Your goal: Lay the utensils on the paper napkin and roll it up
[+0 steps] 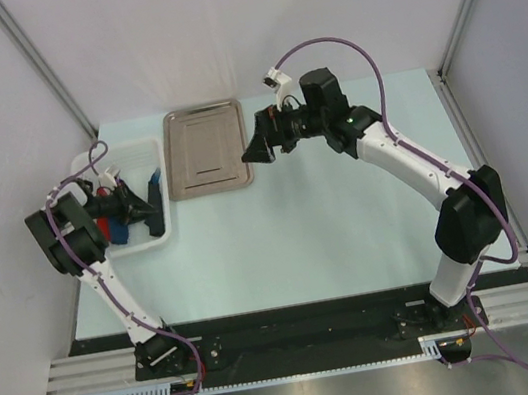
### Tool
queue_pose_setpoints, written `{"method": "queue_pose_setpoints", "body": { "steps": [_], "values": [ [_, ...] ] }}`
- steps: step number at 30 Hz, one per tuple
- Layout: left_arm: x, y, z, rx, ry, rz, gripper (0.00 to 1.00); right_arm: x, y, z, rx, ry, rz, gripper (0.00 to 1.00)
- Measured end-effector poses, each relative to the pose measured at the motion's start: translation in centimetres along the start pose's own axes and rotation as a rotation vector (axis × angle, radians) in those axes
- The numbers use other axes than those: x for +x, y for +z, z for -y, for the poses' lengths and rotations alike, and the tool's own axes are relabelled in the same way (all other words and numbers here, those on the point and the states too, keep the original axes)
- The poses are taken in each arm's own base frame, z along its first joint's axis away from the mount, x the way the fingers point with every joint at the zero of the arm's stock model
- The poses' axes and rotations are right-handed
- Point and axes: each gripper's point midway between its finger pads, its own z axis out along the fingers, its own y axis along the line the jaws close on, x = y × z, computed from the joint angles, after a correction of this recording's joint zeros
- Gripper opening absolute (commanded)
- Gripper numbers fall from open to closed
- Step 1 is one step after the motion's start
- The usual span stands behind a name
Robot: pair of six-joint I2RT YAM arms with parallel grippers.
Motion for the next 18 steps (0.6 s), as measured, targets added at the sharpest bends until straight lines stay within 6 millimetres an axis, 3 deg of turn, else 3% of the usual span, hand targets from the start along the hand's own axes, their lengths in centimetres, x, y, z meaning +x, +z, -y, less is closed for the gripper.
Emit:
{"method": "queue_pose_setpoints", "body": {
  "steps": [9,18],
  "values": [
    [-0.2,-0.2,0.1,-0.048,-0.008,0.022,0.41,-0.2,-0.1,-0.4,-0.016,0.000,-0.004,1.00],
    [-1.7,-1.9,-0.7,-0.238,0.111,0.096,0.50,-0.1,-0.2,-0.6,-0.023,0.002,-0.008,1.00]
  ]
}}
